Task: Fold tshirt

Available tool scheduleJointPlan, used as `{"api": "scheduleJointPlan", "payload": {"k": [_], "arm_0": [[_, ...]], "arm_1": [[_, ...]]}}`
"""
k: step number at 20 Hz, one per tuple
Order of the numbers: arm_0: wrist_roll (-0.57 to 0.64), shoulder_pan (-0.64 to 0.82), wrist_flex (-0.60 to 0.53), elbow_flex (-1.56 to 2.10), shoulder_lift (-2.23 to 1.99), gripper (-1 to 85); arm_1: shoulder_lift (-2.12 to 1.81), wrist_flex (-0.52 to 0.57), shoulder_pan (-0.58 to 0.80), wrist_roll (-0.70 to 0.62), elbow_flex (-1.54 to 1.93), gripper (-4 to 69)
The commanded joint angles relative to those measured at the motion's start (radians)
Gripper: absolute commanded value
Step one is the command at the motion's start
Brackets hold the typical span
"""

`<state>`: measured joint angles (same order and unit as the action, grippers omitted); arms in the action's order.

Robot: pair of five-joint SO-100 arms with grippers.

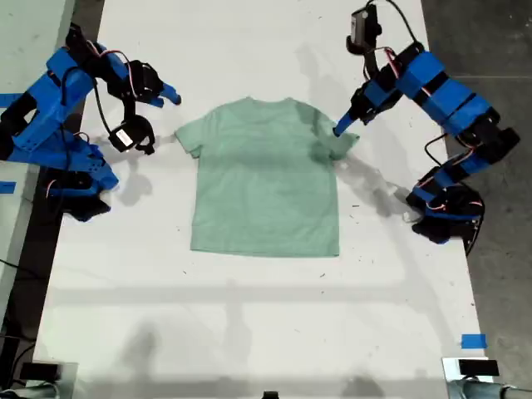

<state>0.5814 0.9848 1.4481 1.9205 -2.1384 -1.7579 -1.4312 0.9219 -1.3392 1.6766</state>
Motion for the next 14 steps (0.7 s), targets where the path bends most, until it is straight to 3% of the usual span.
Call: {"api": "scheduleJointPlan", "payload": {"k": [1, 7, 12, 13, 14], "arm_0": [[0.005, 0.0, -0.021, -0.041, 0.009, 14.2], [0.005, -0.009, -0.032, -0.035, 0.029, 14.2], [0.005, -0.014, -0.057, 0.0, 0.032, 14.3], [0.005, -0.014, -0.06, 0.005, 0.032, 14.3], [0.005, -0.014, -0.061, 0.008, 0.032, 14.3]], "arm_1": [[0.029, 0.13, 0.026, -0.021, 0.06, 32.6], [0.279, 0.29, 0.114, -0.031, 0.086, 33.2], [0.462, 0.288, 0.156, -0.046, -0.032, 33.9], [0.476, 0.282, 0.156, -0.057, -0.052, 30.9], [0.483, 0.281, 0.155, -0.06, -0.063, 22.5]]}}
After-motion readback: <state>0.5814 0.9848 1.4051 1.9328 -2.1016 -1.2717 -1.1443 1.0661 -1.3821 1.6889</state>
